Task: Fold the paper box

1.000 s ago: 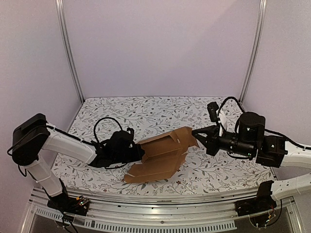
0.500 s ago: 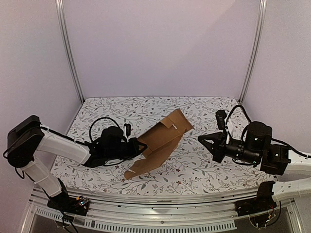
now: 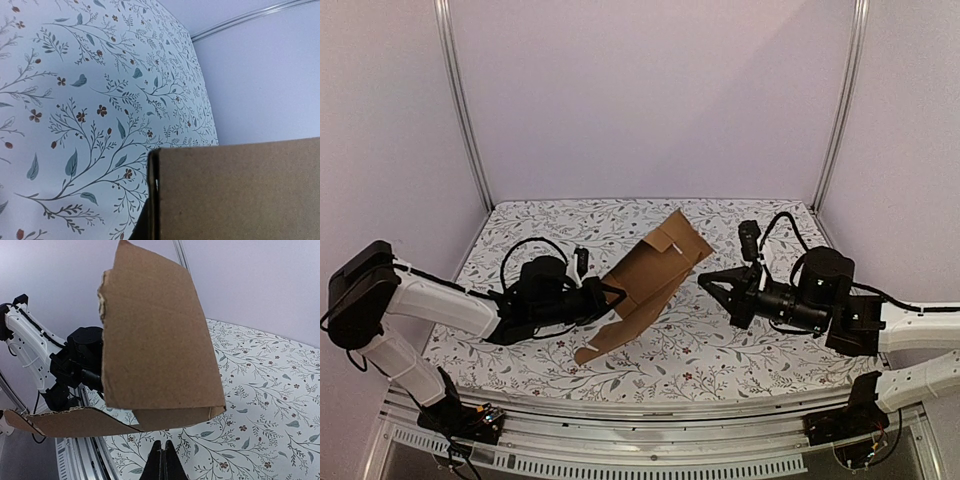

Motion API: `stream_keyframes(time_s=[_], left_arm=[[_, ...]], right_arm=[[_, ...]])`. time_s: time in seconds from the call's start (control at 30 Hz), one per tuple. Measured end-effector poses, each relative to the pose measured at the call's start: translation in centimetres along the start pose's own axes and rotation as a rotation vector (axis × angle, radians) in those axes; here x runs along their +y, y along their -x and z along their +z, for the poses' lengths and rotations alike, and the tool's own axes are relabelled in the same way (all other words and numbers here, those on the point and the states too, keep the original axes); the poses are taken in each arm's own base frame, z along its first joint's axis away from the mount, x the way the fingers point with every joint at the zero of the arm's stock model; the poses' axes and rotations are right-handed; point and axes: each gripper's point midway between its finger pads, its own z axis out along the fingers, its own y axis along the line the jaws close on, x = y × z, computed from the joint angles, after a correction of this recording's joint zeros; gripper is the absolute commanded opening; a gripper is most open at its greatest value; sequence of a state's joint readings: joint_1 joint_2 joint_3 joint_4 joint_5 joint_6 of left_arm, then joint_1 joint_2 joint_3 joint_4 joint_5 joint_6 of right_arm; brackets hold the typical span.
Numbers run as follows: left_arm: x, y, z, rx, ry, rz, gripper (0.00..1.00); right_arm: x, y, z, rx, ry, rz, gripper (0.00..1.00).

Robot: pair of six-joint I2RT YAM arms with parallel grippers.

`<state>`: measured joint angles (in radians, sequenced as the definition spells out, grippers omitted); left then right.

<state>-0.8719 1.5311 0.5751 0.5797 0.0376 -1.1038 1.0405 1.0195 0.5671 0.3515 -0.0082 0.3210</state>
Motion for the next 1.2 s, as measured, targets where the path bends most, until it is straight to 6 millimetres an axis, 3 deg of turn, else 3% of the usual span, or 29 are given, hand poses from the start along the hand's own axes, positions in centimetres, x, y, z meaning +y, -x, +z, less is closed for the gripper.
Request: stream_keyframes(time_s=[0.37,0.7,1.0,1.2], left_arm=[[-0.2,-0.1,-0.5,0.001,-0.015,0.005,0.00],[-1.6,0.3,-1.1,-0.001,-0.062,0.025,0.00],[-2.3,0.6,-1.7,-0.006,-0.074,0.073,0.00],[-2.2,1.2,-1.9,-0.009,-0.034,0.136,0.00]], right_arm=[[1.3,3.0,1.6,-0.078,0.043,-0.009,0.00],[0.9,1.9,2.6,-0.052,0.012,-0.014,0.00],[1.7,2.7,3.0,-0.070,0.017,-0.023,0.00],[1.8,2.2,3.5,-0.053,0.015,-0.026,0.00]])
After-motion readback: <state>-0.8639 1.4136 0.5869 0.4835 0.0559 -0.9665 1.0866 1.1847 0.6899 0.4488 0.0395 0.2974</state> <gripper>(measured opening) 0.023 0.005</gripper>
